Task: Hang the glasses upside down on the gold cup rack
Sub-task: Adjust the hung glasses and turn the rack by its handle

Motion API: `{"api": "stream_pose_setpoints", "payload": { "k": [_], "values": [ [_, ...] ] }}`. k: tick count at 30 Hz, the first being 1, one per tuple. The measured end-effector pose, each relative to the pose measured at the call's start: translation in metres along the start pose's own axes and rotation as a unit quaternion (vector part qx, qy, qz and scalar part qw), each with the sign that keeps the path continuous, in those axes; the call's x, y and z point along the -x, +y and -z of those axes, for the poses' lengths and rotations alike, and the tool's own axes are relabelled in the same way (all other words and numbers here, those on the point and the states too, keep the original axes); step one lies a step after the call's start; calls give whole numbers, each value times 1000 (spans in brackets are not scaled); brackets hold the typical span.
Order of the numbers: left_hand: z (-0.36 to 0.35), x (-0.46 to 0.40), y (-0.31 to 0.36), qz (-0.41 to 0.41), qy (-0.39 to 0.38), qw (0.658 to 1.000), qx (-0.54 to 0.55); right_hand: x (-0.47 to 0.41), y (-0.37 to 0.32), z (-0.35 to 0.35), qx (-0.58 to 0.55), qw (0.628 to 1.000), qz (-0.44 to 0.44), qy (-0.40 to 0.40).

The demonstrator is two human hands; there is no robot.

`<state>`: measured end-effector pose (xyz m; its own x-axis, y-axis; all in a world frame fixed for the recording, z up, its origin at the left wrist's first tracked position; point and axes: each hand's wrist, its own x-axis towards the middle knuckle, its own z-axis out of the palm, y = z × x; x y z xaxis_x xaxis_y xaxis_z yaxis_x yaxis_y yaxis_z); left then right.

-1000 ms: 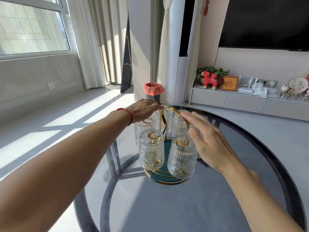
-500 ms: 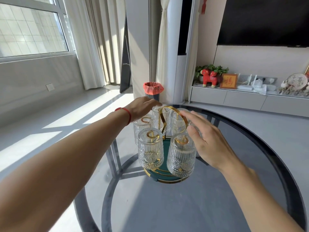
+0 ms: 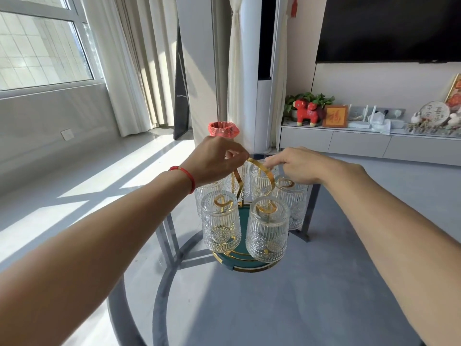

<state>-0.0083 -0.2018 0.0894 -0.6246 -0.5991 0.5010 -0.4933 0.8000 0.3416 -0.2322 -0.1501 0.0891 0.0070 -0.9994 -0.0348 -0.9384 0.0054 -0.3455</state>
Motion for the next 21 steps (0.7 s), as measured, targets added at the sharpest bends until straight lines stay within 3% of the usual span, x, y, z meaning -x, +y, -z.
{"api": "stream_pose_setpoints", "payload": {
  "k": [21],
  "values": [
    [0,0,6,49,5,999,7,-18,23,-1,14,999,1,42]
  ]
}}
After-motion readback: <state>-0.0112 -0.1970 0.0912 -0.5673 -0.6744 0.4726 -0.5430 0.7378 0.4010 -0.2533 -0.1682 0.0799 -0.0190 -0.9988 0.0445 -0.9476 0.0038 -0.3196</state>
